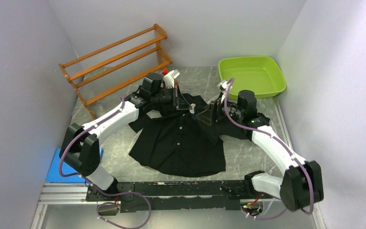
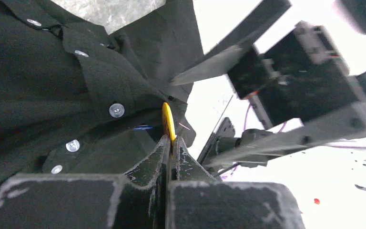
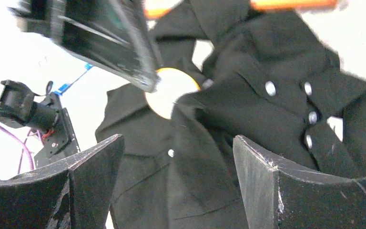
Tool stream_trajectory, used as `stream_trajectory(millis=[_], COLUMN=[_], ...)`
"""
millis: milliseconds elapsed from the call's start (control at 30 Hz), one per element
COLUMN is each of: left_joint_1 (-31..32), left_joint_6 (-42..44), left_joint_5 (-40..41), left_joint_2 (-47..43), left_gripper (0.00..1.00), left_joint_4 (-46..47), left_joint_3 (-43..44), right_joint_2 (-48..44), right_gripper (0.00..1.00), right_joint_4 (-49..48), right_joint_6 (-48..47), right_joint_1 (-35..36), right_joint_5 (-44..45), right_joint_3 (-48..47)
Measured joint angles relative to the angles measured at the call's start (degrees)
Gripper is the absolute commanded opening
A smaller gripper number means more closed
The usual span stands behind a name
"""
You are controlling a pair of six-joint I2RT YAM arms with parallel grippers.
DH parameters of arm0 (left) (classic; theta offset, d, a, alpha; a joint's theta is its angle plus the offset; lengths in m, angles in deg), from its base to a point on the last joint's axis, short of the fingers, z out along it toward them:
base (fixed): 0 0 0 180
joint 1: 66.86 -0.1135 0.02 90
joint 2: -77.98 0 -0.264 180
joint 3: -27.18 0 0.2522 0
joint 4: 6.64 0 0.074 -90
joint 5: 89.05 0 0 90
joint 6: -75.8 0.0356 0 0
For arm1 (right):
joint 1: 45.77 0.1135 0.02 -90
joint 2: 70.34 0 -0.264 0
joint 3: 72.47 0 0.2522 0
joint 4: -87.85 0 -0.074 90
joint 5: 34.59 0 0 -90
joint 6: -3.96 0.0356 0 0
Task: Pin the brooch onto the clothing
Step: Pin the brooch to the clothes.
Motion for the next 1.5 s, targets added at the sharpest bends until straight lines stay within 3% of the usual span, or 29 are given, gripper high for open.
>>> stream_trajectory(millis=[133, 233, 400, 667, 833, 1033, 1133, 1267, 1500], left_joint_1=[-0.09, -0.09, -0.11, -0.20, -0.20, -0.17, -0.17, -0.17, -0.17], left_joint_6=[4.87, 9.60, 15.85, 20.63, 21.38, 21.94, 22.38, 23.10, 24.33], left_joint_5=[-0.92, -2.29, -5.86, -10.86, -12.55, -13.81, -13.97, -14.84, -15.93], left_joint_2=[-0.15, -0.90, -4.04, -5.46, -5.51, -5.90, -6.71, -7.69, -9.25], left_gripper=[0.03, 0.03, 0.03, 0.03, 0.03, 0.03, 0.03, 0.03, 0.03], left_joint_4=[-1.16, -1.33, -1.36, -1.03, -0.61, -0.63, -0.57, -0.28, 0.42], left_joint_3=[0.00, -0.02, -0.81, -0.98, -1.03, -1.22, -1.86, -2.40, -3.52], right_joint_2=[-6.19, -6.75, -0.20, 6.12, 6.40, 6.88, 6.86, 6.82, 7.89], right_gripper=[0.89, 0.80, 0.64, 0.52, 0.55, 0.75, 0.77, 0.60, 0.45], right_joint_4=[-5.35, -9.79, -12.90, -15.89, -17.57, -19.52, -21.00, -21.75, -26.12], right_joint_6=[0.48, 1.51, 3.28, 5.84, 6.69, 8.15, 9.01, 9.09, 12.37], right_joint_1=[-0.09, -0.81, -1.31, -1.31, -1.29, -1.22, -1.22, -1.25, -1.33], right_joint_5=[-3.13, -6.23, -11.78, -19.06, -21.97, -23.41, -23.63, -23.85, -25.68], right_joint_3=[1.18, 1.05, -2.05, -4.28, -4.72, -4.98, -4.98, -4.98, -4.98])
